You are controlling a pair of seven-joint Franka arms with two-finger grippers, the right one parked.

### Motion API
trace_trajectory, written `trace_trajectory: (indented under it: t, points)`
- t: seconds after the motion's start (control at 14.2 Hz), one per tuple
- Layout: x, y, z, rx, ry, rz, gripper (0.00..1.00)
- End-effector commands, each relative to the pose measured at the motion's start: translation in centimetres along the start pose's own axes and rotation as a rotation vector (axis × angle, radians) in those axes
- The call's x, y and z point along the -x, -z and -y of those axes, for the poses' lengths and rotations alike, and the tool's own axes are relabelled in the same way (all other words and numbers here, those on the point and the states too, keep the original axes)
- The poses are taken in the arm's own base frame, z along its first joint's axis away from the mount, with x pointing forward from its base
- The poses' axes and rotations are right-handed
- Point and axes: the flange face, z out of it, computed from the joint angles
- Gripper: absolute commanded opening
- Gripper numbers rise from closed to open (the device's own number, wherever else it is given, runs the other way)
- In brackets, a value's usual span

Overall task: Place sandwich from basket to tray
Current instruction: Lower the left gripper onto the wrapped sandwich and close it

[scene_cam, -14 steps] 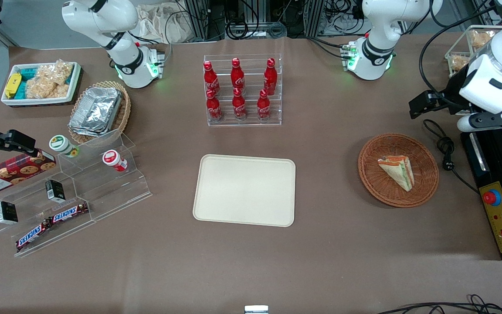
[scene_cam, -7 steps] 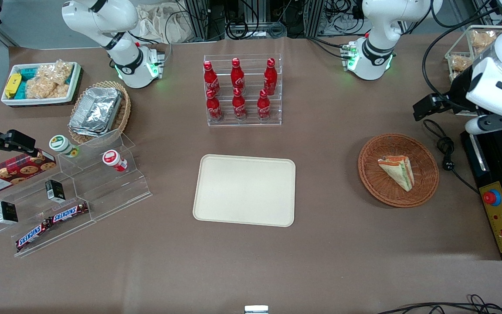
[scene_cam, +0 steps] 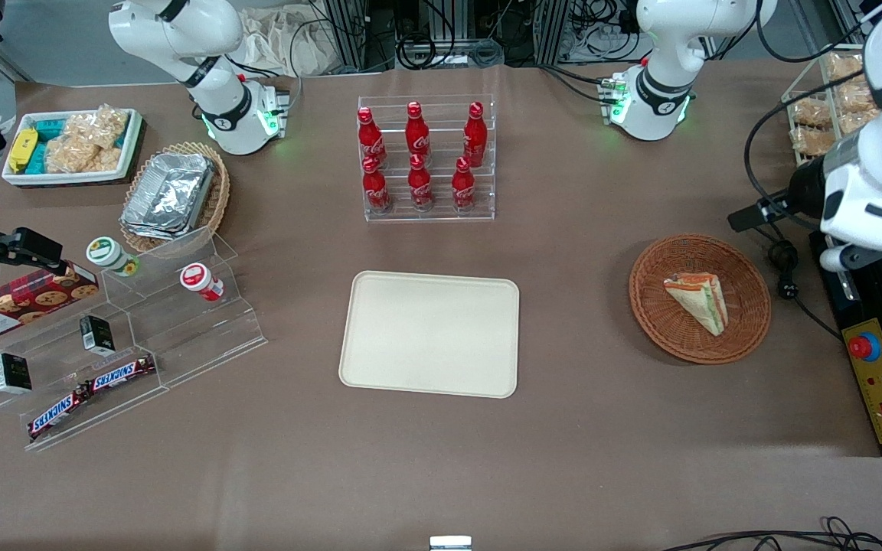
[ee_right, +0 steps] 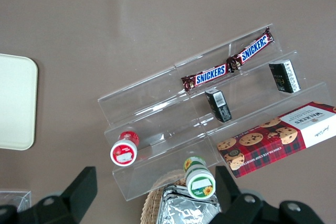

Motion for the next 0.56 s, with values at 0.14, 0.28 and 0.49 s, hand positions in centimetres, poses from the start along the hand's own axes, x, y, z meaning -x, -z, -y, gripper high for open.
trace_trajectory:
  t: [0.14,0.28,0.49]
  points:
    - [-0.9,-8.3,0.6,0.006,0.157,-0.037,1.0]
    - [-1.6,-11.8,0.7,0.022,0.21,-0.06,1.0]
    - [-2.6,-17.9,2.7,0.052,0.336,-0.09,1.0]
